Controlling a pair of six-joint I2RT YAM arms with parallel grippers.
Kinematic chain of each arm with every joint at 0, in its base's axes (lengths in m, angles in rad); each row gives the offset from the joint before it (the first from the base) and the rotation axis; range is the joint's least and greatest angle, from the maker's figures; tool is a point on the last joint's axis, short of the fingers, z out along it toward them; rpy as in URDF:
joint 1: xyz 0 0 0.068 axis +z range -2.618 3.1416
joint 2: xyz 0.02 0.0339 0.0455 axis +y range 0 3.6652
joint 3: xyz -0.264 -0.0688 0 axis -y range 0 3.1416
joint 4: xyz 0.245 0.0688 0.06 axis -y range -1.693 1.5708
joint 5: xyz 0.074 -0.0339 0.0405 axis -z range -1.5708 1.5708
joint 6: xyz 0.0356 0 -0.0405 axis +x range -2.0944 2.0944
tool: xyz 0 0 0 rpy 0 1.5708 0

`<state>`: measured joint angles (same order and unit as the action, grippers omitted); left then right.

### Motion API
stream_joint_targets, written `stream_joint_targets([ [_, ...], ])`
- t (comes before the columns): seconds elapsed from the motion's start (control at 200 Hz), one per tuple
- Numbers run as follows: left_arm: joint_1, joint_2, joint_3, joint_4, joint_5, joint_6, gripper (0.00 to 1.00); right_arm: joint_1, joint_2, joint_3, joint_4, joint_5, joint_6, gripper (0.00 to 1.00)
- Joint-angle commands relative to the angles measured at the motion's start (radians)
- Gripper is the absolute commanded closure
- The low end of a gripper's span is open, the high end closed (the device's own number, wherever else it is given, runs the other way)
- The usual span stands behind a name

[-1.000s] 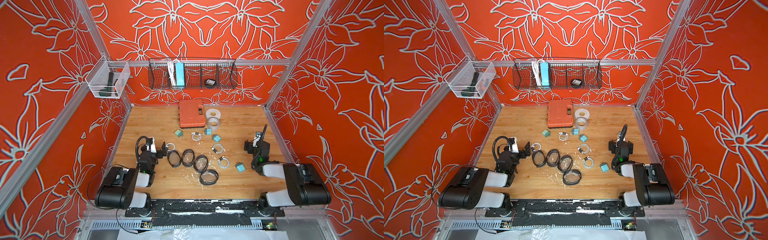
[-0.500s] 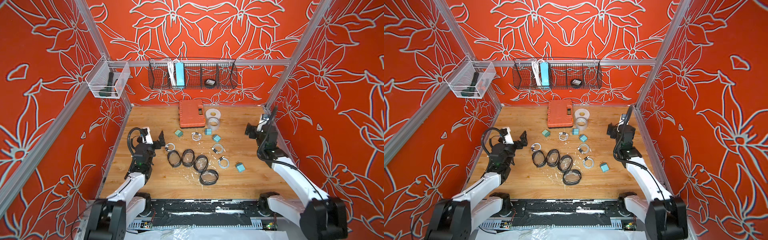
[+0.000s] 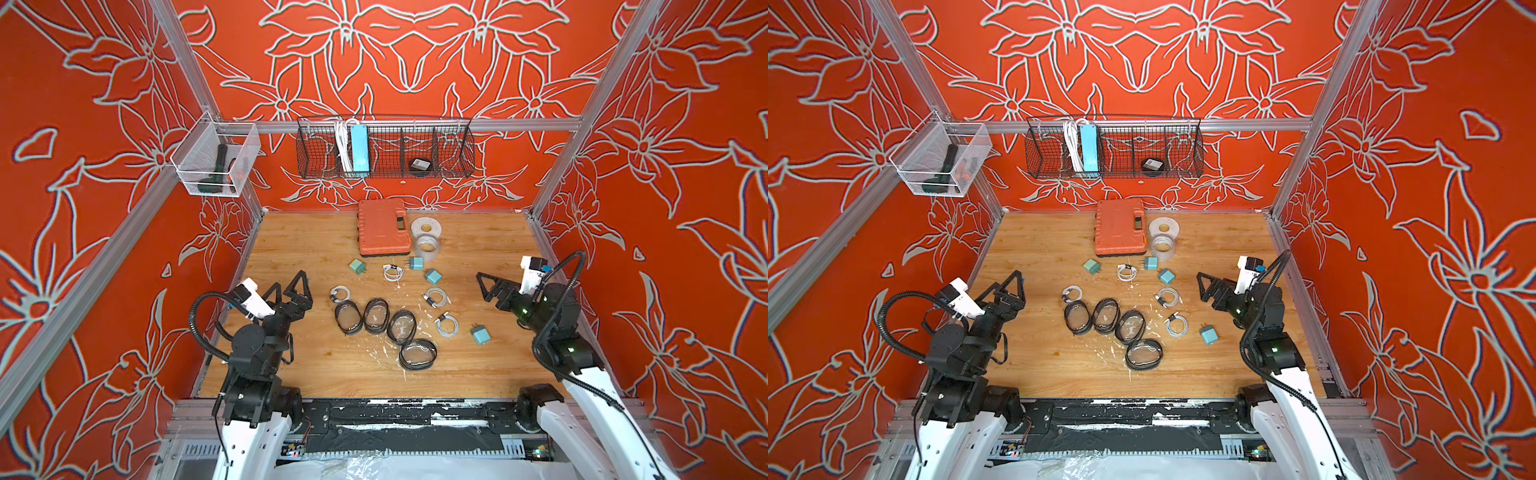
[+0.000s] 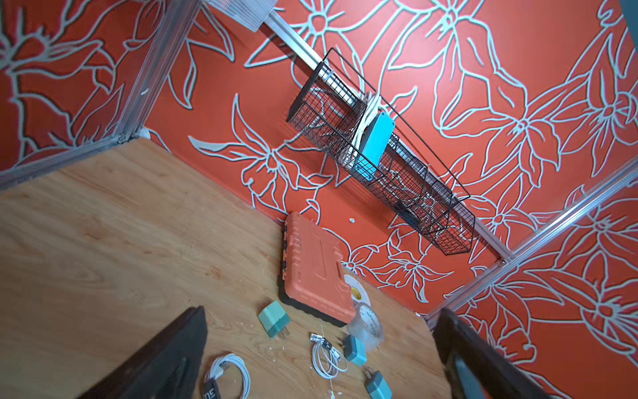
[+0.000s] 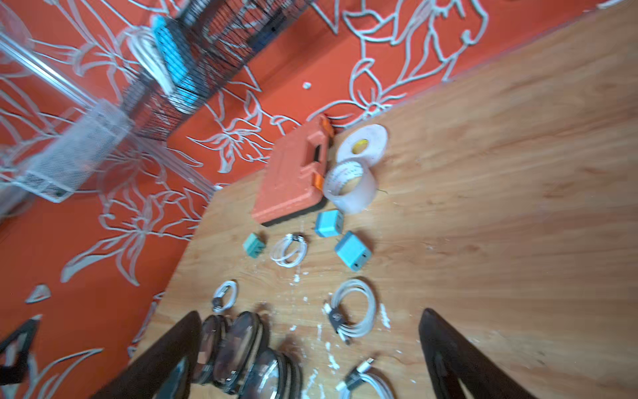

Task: Pack away charging kits
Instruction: Pick up the storage bag at the center of the board.

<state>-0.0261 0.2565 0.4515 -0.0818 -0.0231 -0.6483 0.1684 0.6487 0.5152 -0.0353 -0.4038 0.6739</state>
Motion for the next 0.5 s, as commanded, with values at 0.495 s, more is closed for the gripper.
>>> stream_joint_targets([
  [0.495,0.002,0.45,0.024,0.043,0.45,-0.045,0.23,-0.003,0.312,0.14,-0.107,0.135,-0.038,0.02],
])
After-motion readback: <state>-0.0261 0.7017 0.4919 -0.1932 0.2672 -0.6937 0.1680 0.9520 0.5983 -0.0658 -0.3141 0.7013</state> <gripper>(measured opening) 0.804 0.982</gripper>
